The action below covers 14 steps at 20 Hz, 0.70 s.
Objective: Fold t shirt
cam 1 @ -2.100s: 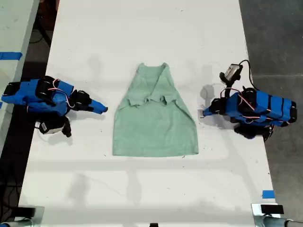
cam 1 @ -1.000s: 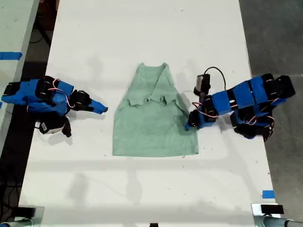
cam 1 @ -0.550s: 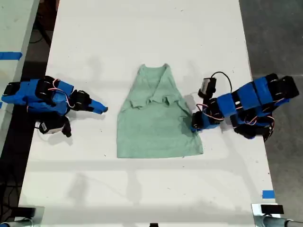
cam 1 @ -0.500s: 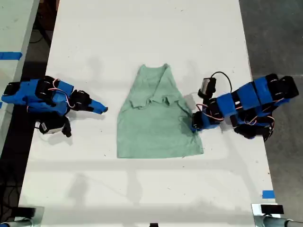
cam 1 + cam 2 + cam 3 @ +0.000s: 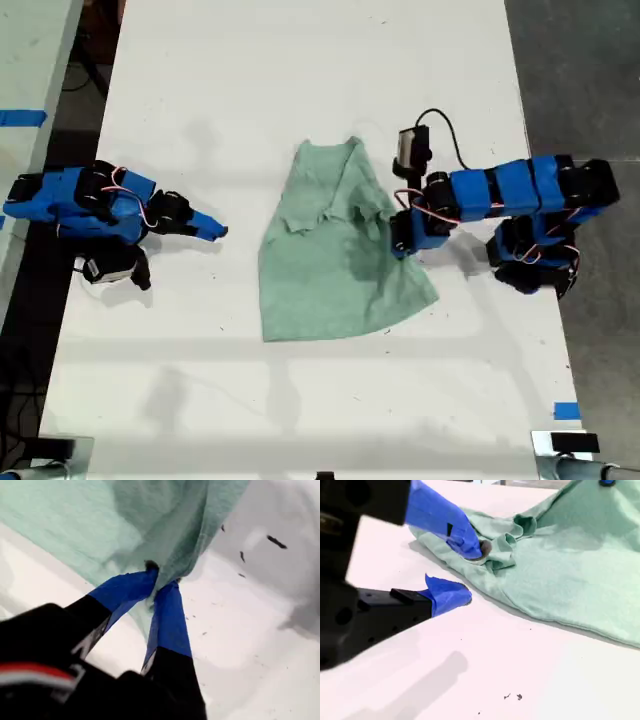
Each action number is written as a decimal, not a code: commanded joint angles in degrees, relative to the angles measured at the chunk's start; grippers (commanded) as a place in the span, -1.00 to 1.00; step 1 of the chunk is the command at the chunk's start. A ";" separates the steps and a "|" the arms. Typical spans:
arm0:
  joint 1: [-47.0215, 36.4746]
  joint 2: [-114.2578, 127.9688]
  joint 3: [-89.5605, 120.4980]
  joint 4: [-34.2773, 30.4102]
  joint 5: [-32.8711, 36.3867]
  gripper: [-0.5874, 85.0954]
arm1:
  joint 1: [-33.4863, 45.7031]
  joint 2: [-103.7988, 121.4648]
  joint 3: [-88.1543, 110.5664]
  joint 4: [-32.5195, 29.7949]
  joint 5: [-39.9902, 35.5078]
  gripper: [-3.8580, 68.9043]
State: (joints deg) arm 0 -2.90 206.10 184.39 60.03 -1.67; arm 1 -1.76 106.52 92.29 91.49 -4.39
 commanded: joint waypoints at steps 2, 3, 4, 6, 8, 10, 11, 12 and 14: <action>0.35 0.26 0.53 0.09 0.44 -0.73 | -0.88 -13.54 -16.70 -6.94 -10.28 -0.86; 0.35 0.26 0.53 0.09 0.44 -0.73 | -1.23 -18.90 -20.48 -8.44 -11.51 -0.86; 0.35 0.26 0.53 0.09 0.44 -0.73 | -1.41 -24.43 -24.43 -9.05 -12.04 -0.86; 0.35 0.26 0.53 0.09 0.44 -0.73 | -1.58 -33.84 -30.94 -9.58 -12.04 -0.86; 0.26 0.26 0.53 0.09 0.44 -0.73 | -2.02 -39.81 -34.01 -10.20 -10.02 -0.87; 0.26 0.26 0.53 0.09 0.44 -0.73 | -2.72 -42.01 -34.19 -11.51 -7.82 -0.79; 0.26 0.26 0.53 0.09 0.44 -0.73 | -3.25 -42.28 -34.19 -12.04 -7.21 -0.63; 0.26 0.26 0.53 0.09 0.44 -0.73 | -3.60 -42.28 -34.19 -12.30 -6.68 -0.57; 0.26 0.26 0.53 0.09 0.44 -0.73 | -4.13 -41.75 -34.37 -12.30 -6.24 -0.55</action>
State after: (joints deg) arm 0 -2.90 206.10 184.39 60.03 -1.67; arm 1 -4.13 63.98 61.96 80.68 -11.51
